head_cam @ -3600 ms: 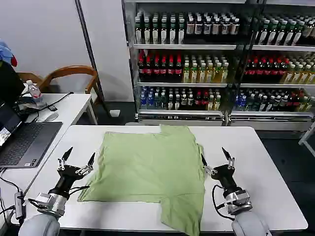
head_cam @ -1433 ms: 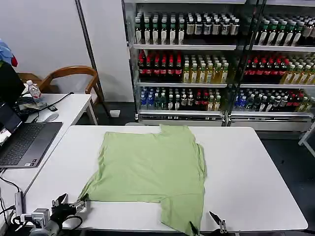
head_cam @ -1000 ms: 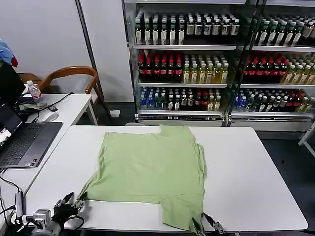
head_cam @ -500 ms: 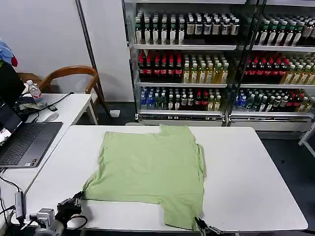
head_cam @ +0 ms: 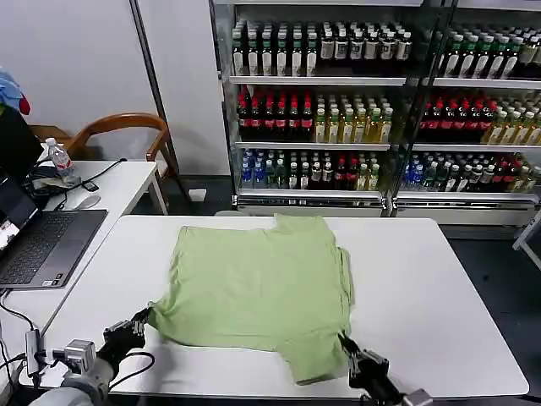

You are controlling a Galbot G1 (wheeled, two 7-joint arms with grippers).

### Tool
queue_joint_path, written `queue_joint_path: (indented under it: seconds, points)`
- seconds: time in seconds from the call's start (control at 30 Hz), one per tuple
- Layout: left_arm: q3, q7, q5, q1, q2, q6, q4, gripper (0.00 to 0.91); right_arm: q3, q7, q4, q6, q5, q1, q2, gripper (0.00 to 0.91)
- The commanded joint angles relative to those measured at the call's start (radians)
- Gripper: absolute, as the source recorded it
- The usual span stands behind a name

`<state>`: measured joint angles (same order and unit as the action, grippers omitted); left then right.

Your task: Fold and organize the clothes.

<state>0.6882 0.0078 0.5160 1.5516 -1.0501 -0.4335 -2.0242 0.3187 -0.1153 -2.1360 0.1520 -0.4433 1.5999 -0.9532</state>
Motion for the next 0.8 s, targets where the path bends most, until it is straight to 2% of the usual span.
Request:
queue_joint_path:
  seconds: [0.03, 0.57, 0.8]
  points:
    - [-0.014, 0.018, 0.061, -0.149, 0.000, -0.001, 0.100, 0.040, -0.024, -0.001, 0.077, 0.026, -0.027, -0.202, -0.013, 0.000]
    - [-0.093, 0.003, 0.131, -0.343, 0.002, -0.008, 0.247, 0.040, -0.107, -0.007, 0.264, 0.049, 0.135, -0.404, -0.099, 0.000]
    - [-0.123, 0.000, 0.130, -0.396, -0.004, -0.008, 0.295, 0.040, -0.116, -0.014, 0.302, 0.060, 0.152, -0.444, -0.114, 0.000]
